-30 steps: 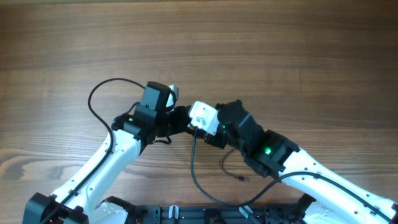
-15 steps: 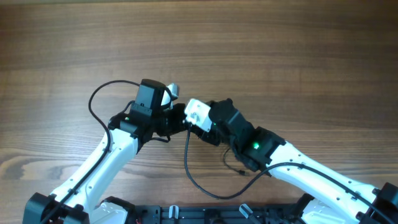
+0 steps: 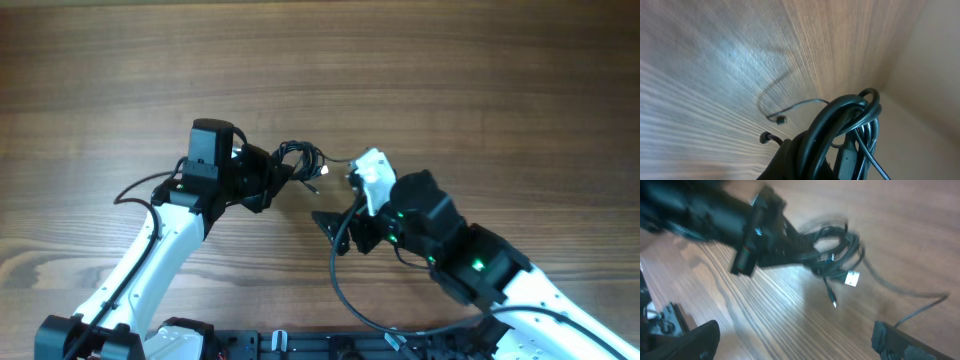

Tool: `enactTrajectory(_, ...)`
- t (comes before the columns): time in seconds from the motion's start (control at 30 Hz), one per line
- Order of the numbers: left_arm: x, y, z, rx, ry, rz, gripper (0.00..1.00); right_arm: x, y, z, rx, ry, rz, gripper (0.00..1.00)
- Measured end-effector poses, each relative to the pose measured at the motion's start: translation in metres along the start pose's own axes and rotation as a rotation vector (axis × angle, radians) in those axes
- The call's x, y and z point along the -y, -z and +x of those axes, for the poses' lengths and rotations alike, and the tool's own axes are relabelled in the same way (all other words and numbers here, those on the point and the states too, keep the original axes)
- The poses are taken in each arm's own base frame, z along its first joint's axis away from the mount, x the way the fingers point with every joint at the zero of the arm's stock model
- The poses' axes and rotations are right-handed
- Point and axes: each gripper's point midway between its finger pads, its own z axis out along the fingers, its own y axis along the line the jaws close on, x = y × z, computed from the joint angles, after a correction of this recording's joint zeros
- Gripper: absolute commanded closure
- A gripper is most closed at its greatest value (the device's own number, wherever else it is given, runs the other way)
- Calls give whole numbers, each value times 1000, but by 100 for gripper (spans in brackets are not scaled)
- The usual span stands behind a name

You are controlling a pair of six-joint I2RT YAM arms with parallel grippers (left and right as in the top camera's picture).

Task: Untangle cables

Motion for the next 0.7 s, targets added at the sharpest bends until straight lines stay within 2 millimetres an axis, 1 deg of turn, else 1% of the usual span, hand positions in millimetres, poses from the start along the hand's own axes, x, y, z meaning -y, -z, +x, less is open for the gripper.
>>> enactTrajectory(0.07,1,0,5,-30,71,5,96,1,-23,10,-6,26,-32,1)
enactTrajectory(0.17,6,1,16,-96,121,21,96,11,-62,42,-75,92,-47,4)
enactTrajectory(0.2,6,1,19,-115,130,20,96,14,-75,47,-81,123,-50,7)
enactTrajectory(0.23,7,2,25,-150,143,20,96,19,-90,53,-84,152,-45,15)
enactTrajectory(0.27,7,2,28,-163,146,19,96,23,-100,53,-68,173,-32,29)
enactTrajectory(0.3,7,3,31,-182,150,18,96,29,-109,51,-45,193,-8,60)
enactTrajectory(0.33,7,3,31,-186,151,17,96,35,-113,49,-28,199,20,95)
enactTrajectory(0.43,7,4,31,-193,159,19,96,45,-117,45,-5,214,77,96)
enactTrajectory(0.47,8,4,31,-193,157,20,96,48,-117,47,-18,204,91,96)
enactTrajectory(0.53,13,5,26,-183,95,49,96,54,-112,59,-81,162,118,96)
enactTrajectory(0.57,16,7,23,-183,43,69,96,60,-102,69,-133,128,142,96)
enactTrajectory(0.63,22,14,17,-195,-58,113,96,79,-80,76,-188,35,205,96)
enactTrajectory(0.67,25,19,12,-199,-116,140,96,91,-66,75,-196,-19,244,96)
enactTrajectory(0.7,28,23,7,-196,-159,165,96,101,-57,73,-190,-53,272,96)
